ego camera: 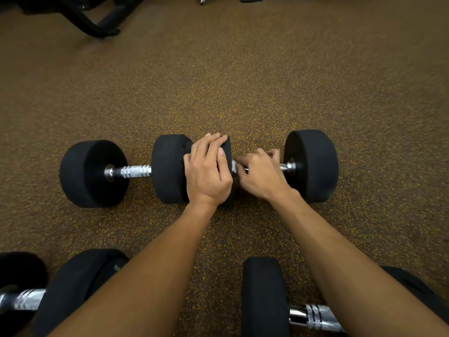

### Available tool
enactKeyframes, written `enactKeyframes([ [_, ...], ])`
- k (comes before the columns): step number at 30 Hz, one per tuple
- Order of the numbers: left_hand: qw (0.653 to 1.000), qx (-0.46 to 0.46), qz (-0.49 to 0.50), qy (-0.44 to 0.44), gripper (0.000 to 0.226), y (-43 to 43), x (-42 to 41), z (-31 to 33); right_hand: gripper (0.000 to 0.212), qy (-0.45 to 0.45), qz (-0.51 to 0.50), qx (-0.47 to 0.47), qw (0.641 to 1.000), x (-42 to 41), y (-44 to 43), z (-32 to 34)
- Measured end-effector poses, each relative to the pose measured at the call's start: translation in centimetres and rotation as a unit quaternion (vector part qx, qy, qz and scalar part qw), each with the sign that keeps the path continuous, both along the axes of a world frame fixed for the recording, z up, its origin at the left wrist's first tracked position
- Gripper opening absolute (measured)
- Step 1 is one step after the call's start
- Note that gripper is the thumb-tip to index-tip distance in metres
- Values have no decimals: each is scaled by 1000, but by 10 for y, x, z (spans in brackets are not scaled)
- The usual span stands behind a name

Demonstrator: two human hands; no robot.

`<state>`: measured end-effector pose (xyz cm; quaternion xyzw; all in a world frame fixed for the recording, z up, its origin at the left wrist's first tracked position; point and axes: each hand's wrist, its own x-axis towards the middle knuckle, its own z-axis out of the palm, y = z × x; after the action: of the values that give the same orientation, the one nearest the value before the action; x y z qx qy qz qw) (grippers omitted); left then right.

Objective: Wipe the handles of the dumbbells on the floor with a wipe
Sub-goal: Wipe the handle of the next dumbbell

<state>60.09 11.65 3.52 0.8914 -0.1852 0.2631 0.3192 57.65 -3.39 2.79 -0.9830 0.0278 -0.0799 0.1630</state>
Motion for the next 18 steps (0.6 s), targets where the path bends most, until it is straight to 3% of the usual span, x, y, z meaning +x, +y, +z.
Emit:
enactKeyframes([
  [5,1000,-1,3,5,37,0,0,0,36,-11,-26,49,998,-5,-13,-7],
  [13,1000,-2,2,-2,37,0,2,-1,36,22,-9,19,1000,1,-3,0],
  [18,1000,-9,-2,-11,37,0,0,-2,35,24,-45,86,995,2,-12,-3],
])
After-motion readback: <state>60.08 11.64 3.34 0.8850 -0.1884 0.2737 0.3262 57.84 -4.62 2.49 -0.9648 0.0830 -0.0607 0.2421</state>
